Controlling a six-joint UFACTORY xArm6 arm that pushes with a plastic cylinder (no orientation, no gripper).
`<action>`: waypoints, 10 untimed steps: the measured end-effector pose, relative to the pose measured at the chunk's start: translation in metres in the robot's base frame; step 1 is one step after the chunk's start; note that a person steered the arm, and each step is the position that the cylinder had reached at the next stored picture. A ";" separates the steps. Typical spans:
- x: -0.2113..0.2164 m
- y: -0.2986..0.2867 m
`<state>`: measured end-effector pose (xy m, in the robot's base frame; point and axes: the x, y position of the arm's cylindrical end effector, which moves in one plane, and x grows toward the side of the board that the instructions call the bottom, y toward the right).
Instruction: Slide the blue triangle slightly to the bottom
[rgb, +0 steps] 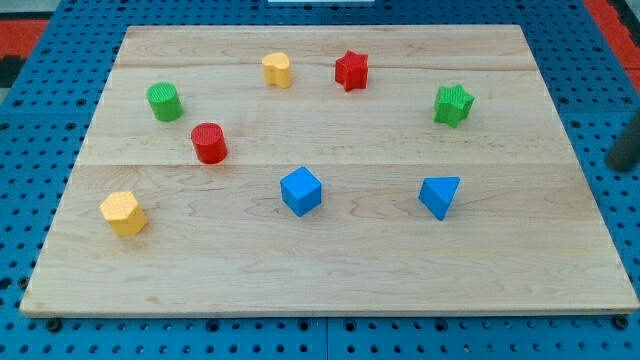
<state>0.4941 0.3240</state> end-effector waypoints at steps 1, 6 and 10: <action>0.031 -0.041; -0.004 -0.213; -0.012 -0.137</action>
<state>0.4817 0.1870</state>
